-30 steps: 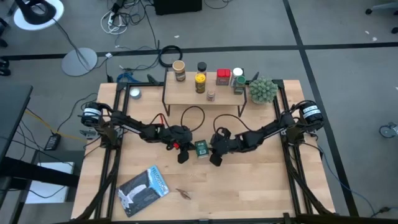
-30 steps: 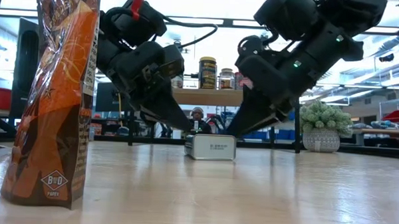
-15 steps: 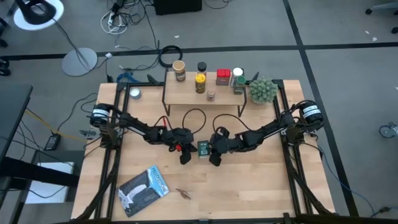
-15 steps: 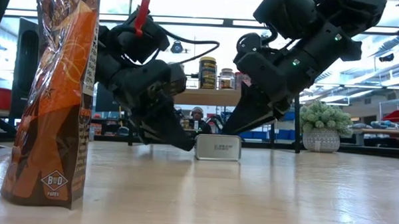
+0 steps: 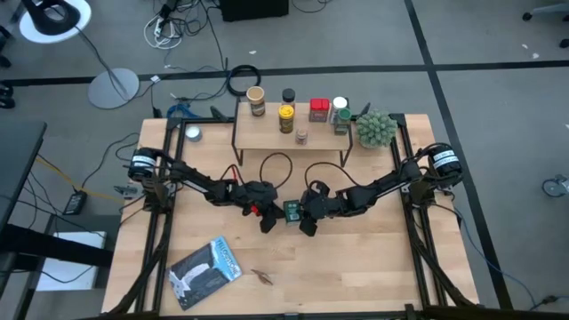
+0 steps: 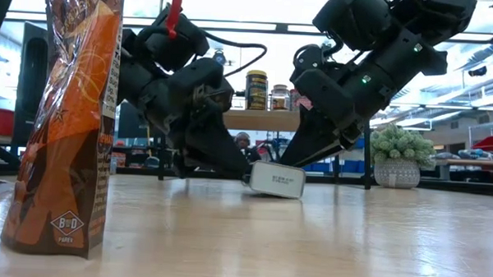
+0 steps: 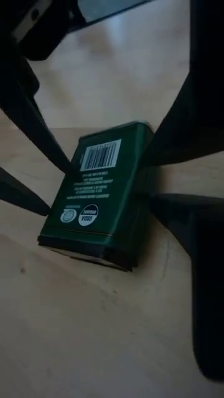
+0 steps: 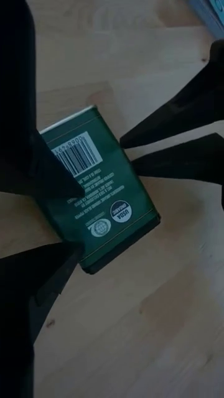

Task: Shelf spices
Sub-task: Put the green seasoning can on the shelf aligned with the other red seasoning can

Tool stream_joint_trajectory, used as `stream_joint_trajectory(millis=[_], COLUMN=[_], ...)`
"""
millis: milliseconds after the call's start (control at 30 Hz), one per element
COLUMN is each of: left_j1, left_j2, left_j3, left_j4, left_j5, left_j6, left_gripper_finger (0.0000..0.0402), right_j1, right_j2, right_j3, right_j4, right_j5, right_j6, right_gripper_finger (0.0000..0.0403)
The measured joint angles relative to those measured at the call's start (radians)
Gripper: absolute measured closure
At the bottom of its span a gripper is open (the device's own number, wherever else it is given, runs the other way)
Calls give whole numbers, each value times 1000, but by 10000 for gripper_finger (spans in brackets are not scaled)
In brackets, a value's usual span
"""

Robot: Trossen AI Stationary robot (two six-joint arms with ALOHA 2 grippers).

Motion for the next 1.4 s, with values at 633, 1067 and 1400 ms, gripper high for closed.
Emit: stream_joint_trajectory(millis=[633, 1067, 1400], left_j1=[4, 17, 88], left_j2=[-2, -2, -2], left_j3=[3, 15, 27], left_j4=[251, 263, 169], left_j5=[-73, -7, 190], left_j6=[43, 116, 40], left_gripper_finger=[259, 259, 259], right_j1=[0, 7, 60], right_j2=[4, -55, -176], right_j3=[0, 0, 0], right_j4=[22, -63, -323], right_j5=[-6, -54, 41], right_j6=[34, 46, 125], right_gripper_finger=[277, 277, 277])
